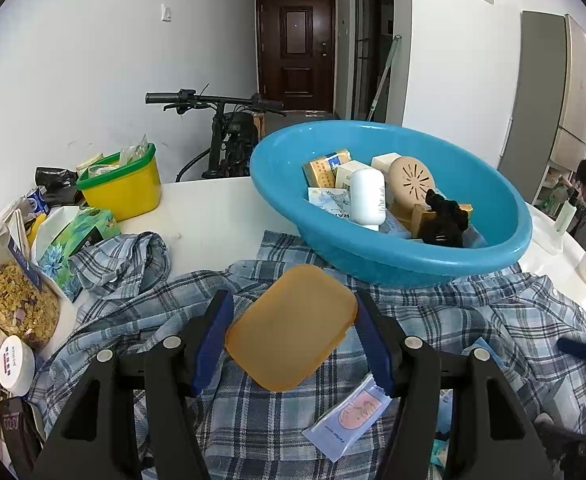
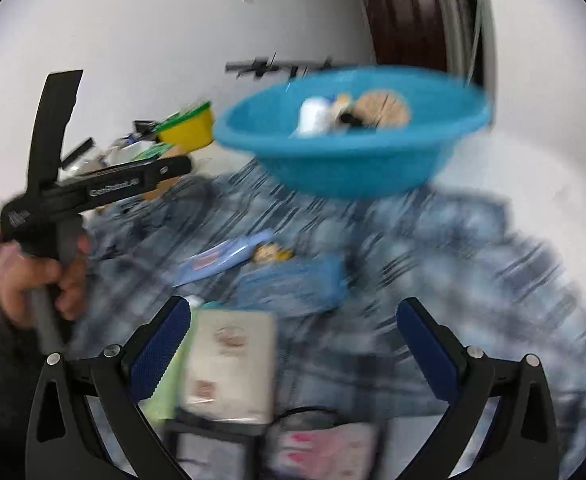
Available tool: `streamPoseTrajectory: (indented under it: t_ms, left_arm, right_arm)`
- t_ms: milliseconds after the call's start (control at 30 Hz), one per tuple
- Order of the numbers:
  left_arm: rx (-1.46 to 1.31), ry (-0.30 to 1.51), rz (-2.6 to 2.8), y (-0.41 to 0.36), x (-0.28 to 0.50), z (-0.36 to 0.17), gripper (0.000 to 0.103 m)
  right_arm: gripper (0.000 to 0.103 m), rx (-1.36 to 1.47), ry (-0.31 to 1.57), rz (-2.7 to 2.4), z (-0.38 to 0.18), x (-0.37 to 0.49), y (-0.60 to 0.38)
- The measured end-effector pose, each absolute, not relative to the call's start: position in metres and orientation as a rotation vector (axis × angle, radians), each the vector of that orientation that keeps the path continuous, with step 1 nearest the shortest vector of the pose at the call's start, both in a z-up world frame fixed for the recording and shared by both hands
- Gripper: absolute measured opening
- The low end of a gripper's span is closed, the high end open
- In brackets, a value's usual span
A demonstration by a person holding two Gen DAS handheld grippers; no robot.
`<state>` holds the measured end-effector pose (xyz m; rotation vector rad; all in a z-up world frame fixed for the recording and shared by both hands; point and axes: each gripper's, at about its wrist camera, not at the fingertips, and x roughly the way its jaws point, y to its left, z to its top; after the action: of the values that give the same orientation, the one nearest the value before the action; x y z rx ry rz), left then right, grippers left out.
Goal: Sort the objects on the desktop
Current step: 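Grasp the white Saizeriya pouch with the right tool, then carry the white pouch over the blue basin with the right tool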
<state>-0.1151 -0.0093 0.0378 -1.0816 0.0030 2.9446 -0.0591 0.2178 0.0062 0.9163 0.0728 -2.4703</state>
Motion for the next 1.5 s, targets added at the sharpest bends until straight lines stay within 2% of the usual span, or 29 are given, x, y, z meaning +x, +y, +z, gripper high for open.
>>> streamPoseTrajectory:
  t_ms: [100,200,333,433,533,633,667,733,800,933,1000,1167,1500]
  left_arm:
    - [-1.062,-0.005,2.942,-0.009,-0.112,0.041,0.064]
    - [-1.054,0.003,2.948,-0.009,-0.110,0.043,0.064]
    - [-1.049,-0.002,2.949,-0.010,-0.109,0.045,0.064]
    - [-1.039,-0.013,2.949,-0.012,-0.107,0.047,0.064]
    - [-1.037,-0.017,2.950,-0.012,-0.106,0.048,0.064]
    - [-1.036,-0.020,2.951,-0.012,-0.106,0.048,0.064]
    - [-1.035,-0.023,2.952,-0.013,-0.106,0.049,0.064]
    - [-1.036,-0.031,2.948,-0.013,-0.106,0.049,0.064]
    - [-1.040,-0.033,2.948,-0.014,-0.106,0.049,0.064]
    - [-1.050,-0.036,2.940,-0.013,-0.106,0.048,0.064]
    - [-1.043,-0.033,2.939,-0.013,-0.105,0.048,0.064]
    - [-1.032,-0.039,2.939,-0.013,-0.103,0.050,0.064]
    - [-1.033,-0.033,2.955,-0.014,-0.104,0.050,0.064]
  right_arm:
    - [0.103,0.820,0.110,-2.485,0.011,-0.048,0.215]
    - [0.103,0.850,0.147,-2.381,0.004,-0.047,0.207]
    - [0.103,1.036,-0.088,-2.225,-0.012,-0.062,0.222]
    - [0.103,1.205,0.023,-2.177,-0.027,-0.073,0.212]
    - [0.102,1.216,0.033,-2.023,-0.034,-0.070,0.200]
    - [0.101,1.217,0.179,-2.063,-0.035,-0.067,0.185]
    - [0.098,1.212,0.207,-2.067,-0.035,-0.066,0.181]
    - [0.076,1.204,0.206,-2.053,-0.032,-0.069,0.175]
    - [0.072,1.214,0.261,-2.069,-0.035,-0.075,0.167]
    - [0.053,1.194,0.321,-2.102,-0.033,-0.080,0.168]
    - [0.049,1.175,0.279,-2.096,-0.030,-0.082,0.173]
    - [0.048,1.143,0.231,-2.128,-0.021,-0.083,0.185]
    - [0.048,0.944,0.185,-2.216,0.045,-0.093,0.196]
